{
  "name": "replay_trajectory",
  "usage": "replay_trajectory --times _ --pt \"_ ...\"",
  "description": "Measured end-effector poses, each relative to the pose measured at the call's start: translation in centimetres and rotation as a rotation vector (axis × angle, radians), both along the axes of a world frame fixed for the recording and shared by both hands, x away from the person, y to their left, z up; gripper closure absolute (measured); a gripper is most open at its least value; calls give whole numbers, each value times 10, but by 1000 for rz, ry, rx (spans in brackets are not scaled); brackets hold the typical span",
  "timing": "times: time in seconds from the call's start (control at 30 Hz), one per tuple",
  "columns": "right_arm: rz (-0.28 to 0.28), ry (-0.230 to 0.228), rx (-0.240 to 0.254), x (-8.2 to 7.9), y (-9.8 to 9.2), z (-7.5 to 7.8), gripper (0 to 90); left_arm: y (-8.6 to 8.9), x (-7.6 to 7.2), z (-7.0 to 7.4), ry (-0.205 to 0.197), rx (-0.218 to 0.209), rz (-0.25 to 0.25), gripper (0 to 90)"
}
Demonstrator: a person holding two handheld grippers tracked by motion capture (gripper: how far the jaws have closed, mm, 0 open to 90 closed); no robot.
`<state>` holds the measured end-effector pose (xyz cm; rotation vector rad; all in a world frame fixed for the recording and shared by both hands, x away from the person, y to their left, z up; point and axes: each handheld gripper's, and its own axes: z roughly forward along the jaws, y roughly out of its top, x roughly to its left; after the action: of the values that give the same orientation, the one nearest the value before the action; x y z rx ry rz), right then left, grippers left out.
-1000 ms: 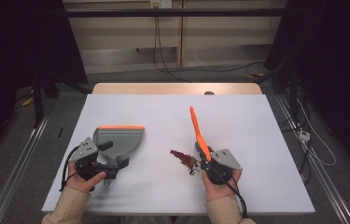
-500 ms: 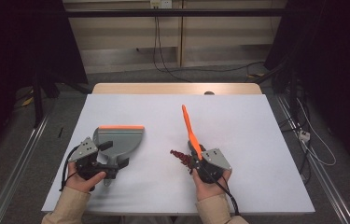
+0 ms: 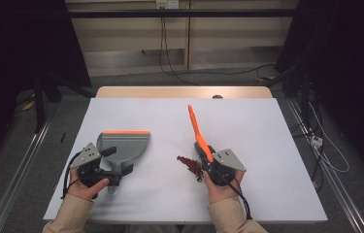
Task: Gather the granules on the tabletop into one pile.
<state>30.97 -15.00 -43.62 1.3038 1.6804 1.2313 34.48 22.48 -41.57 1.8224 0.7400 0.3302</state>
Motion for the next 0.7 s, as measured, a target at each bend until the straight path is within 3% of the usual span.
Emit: replay_trajectory --times 0.2,0.27,0.4,0.57,0.7 --pt "119 -29 2 13 -24 6 710 0 0 0 0 3 2 54" --pt "199 -21 19 23 -33 6 709 -1 0 0 3 2 2 54" --pt "281 8 11 39 -41 3 710 -1 1 -1 3 6 2 54" --pt "403 11 24 61 -42 0 710 -1 1 -1 8 4 8 54" --pt "502 7 1 78 -36 -1 710 -1 2 -1 9 5 14 54"
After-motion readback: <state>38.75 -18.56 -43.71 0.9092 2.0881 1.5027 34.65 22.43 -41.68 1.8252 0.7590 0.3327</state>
